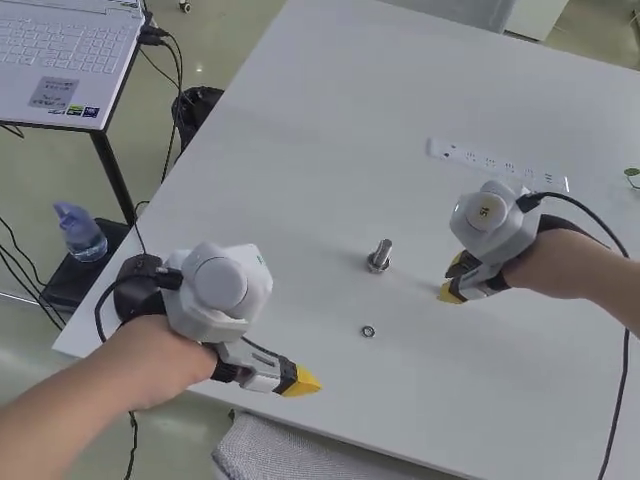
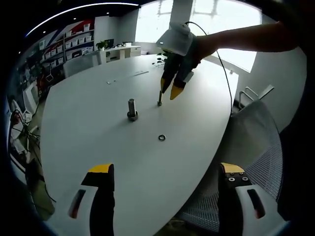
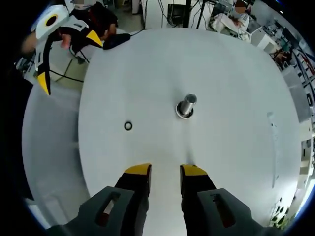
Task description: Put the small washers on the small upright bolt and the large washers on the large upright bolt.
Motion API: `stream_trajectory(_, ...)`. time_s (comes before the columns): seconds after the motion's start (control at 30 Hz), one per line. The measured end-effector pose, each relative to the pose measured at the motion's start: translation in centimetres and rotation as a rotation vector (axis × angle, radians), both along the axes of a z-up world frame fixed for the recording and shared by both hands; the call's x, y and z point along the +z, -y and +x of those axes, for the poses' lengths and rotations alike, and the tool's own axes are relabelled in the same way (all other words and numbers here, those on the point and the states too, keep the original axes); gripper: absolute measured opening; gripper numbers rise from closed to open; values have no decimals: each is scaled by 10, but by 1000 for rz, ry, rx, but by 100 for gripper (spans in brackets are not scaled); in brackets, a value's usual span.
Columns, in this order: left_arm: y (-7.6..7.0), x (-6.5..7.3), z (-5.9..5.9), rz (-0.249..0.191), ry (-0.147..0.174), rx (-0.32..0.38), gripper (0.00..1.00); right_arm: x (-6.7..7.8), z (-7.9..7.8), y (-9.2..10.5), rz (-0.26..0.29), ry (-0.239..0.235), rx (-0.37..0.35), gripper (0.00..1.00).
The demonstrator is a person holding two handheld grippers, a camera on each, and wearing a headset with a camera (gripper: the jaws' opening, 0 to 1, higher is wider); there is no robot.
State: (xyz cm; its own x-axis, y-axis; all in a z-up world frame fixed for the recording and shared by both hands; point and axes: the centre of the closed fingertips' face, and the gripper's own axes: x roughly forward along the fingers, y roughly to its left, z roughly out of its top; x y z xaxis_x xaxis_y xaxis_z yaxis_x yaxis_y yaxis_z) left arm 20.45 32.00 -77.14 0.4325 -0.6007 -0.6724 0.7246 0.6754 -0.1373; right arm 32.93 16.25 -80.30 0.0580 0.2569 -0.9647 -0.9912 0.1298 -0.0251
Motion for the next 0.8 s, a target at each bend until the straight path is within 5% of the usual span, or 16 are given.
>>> stream_trajectory(0.8, 1, -2, 4, -7, 7, 3, 87, -22, -41, -20, 56, -57, 21, 30)
